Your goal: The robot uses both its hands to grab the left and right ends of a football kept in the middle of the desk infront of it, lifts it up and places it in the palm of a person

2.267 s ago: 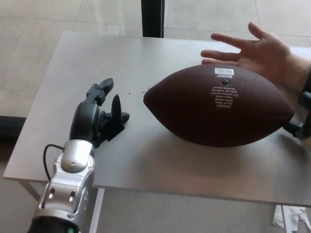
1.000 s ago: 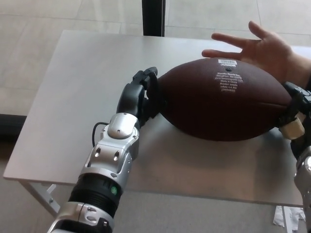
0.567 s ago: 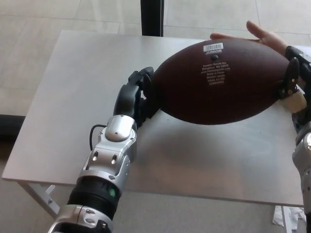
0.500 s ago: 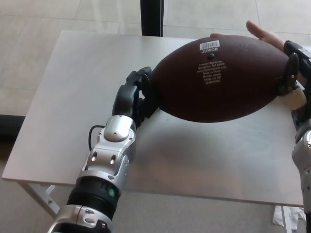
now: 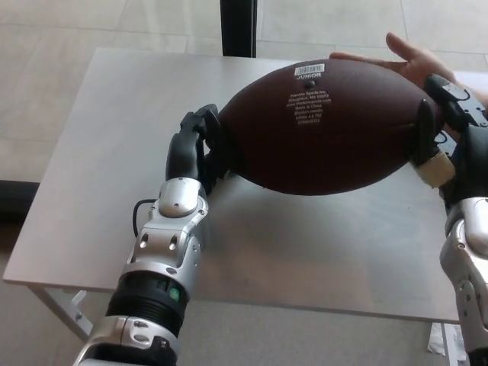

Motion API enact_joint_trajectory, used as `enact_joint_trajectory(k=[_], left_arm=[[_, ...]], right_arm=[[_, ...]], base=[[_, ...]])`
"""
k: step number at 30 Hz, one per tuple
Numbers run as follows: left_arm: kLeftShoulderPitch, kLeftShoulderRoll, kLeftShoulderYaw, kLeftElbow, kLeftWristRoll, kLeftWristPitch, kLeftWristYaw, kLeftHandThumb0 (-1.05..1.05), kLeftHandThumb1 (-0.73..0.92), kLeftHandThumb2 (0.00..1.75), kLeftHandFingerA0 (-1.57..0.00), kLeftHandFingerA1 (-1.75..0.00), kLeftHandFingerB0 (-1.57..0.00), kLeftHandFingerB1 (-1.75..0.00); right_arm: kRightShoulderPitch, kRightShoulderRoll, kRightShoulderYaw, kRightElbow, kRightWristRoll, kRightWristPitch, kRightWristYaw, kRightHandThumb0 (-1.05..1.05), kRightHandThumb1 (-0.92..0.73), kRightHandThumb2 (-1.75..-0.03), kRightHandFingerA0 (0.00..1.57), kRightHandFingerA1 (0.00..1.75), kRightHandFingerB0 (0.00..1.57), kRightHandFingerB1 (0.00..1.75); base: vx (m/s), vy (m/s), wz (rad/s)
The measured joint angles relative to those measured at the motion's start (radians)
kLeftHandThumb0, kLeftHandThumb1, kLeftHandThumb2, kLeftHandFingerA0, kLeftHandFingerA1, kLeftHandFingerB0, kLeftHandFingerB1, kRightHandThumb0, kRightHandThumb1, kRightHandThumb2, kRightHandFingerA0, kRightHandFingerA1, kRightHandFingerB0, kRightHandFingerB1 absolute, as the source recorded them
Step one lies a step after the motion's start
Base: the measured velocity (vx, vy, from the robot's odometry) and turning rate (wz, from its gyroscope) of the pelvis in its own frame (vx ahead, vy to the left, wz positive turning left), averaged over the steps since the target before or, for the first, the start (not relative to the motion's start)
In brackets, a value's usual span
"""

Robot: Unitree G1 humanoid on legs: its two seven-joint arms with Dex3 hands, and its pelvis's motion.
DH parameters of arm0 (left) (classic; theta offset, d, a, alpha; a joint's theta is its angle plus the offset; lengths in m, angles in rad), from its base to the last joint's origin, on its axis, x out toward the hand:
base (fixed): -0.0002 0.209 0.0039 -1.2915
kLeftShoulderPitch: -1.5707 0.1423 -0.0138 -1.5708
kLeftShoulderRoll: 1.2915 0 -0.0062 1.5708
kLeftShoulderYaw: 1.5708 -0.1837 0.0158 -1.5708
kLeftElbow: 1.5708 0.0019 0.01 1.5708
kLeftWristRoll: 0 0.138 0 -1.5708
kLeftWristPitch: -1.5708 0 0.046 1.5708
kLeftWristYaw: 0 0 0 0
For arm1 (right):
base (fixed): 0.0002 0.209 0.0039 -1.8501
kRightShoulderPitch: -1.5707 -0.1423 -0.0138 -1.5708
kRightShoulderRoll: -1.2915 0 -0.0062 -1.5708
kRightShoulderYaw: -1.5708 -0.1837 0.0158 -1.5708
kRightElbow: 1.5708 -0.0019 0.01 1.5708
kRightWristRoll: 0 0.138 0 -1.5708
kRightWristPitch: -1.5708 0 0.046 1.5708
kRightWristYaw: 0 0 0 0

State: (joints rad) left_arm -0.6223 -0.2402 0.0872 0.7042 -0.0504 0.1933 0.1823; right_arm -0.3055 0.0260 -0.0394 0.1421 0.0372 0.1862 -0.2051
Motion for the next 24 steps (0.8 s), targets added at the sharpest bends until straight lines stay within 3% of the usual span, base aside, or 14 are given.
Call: enact_joint_trajectory(k=[1,2,3,4,5,6,7,8,9,10,16,22,23,24], left_arm=[[-0.001,-0.001,0.005,0.001,-0.005,0.0,0.005,-0.95,0.92,0.85,-0.4,-0.64,-0.16,-0.33],[-0.004,-0.001,0.011,0.003,-0.01,0.0,0.011,-0.99,0.89,1.26,-0.39,-0.67,-0.13,-0.43],[-0.007,-0.001,0.016,0.005,-0.014,0.0,0.018,-0.99,0.91,1.27,-0.4,-0.67,-0.14,-0.43],[-0.009,-0.001,0.016,0.008,-0.016,0.0,0.023,-0.98,0.92,0.84,-0.43,-0.67,-0.19,-0.35],[-0.013,-0.001,0.016,0.012,-0.019,0.0,0.027,-1.02,0.84,0.98,-0.49,-0.74,-0.21,-0.4],[-0.016,-0.001,0.016,0.015,-0.021,0.0,0.029,-1.02,0.84,0.98,-0.49,-0.74,-0.21,-0.4],[-0.019,-0.001,0.016,0.017,-0.023,0.0,0.031,-0.97,0.92,0.86,-0.49,-0.77,-0.22,-0.37],[-0.021,-0.001,0.016,0.018,-0.025,0.0,0.033,-0.98,0.92,0.91,-0.41,-0.72,-0.21,-0.38],[-0.024,-0.001,0.015,0.021,-0.029,0.0,0.034,-1.02,0.91,0.93,-0.33,-0.69,-0.19,-0.38],[-0.027,-0.001,0.012,0.024,-0.031,0.0,0.035,-1.01,0.92,0.9,-0.24,-0.65,-0.16,-0.39],[-0.049,0.003,0.0,0.028,-0.033,0.0,0.045,-0.96,0.92,0.88,-0.22,-0.64,-0.16,-0.39],[-0.094,0.006,0.0,0.034,-0.036,0.001,0.065,-1.03,0.92,0.89,-0.22,-0.67,-0.17,-0.36],[-0.097,0.006,0.0,0.034,-0.037,0.001,0.066,-1.03,0.92,0.89,-0.18,-0.61,-0.19,-0.36],[-0.103,0.006,-0.001,0.036,-0.037,0.0,0.068,-1.03,0.92,0.89,-0.18,-0.61,-0.19,-0.36]], right_arm=[[0.001,0.0,0.008,0.005,-0.008,-0.001,-0.004,-0.81,-0.67,-1.08,0.65,0.77,0.47,0.55],[0.004,0.0,0.017,0.011,-0.017,-0.004,-0.01,-0.84,-0.88,-0.66,0.64,0.71,0.53,0.4],[0.006,0.0,0.027,0.021,-0.031,-0.011,-0.018,-0.83,-0.88,-0.66,0.62,0.68,0.53,0.39],[0.007,0.0,0.034,0.029,-0.04,-0.015,-0.024,-0.82,-0.87,-0.65,0.61,0.68,0.53,0.4],[0.007,0.0,0.039,0.039,-0.051,-0.024,-0.032,-0.84,-0.88,-0.66,0.64,0.75,0.54,0.39],[0.006,0.001,0.042,0.049,-0.059,-0.032,-0.038,-0.84,-0.88,-0.66,0.64,0.75,0.54,0.39],[0.005,0.002,0.042,0.055,-0.066,-0.038,-0.044,-0.8,-0.67,-1.08,0.63,0.77,0.47,0.55],[0.003,0.005,0.042,0.061,-0.069,-0.044,-0.049,-0.82,-0.87,-0.66,0.65,0.78,0.52,0.41],[-0.005,0.007,0.042,0.072,-0.073,-0.054,-0.055,-0.76,-0.67,-1.07,0.63,0.78,0.46,0.56],[-0.014,0.008,0.04,0.082,-0.075,-0.064,-0.06,-0.78,-0.88,-0.66,0.63,0.75,0.51,0.42],[-0.051,0.014,0.028,0.106,-0.083,-0.088,-0.084,-0.8,-0.86,-0.66,0.58,0.68,0.53,0.44],[-0.06,0.031,0.014,0.124,-0.085,-0.114,-0.115,-0.81,-0.86,-0.66,0.61,0.71,0.56,0.47],[-0.06,0.034,0.013,0.124,-0.085,-0.116,-0.119,-0.86,-0.68,-0.87,0.65,0.76,0.5,0.5],[-0.06,0.039,0.009,0.125,-0.085,-0.12,-0.126,-0.86,-0.68,-0.87,0.65,0.76,0.5,0.5]], base=[[0.0,0.0,0.0],[0.0,0.0,0.0],[0.0,0.0,0.0],[0.0,0.0,0.0],[0.0,0.0,0.0],[0.0,0.0,0.0],[0.0,0.0,0.0],[0.0,0.0,0.0],[0.0,0.0,0.0],[0.0,0.0,0.0],[0.0,0.0,0.0],[0.0,0.0,0.0],[0.0,0.0,0.0],[0.0,0.0,0.0]])
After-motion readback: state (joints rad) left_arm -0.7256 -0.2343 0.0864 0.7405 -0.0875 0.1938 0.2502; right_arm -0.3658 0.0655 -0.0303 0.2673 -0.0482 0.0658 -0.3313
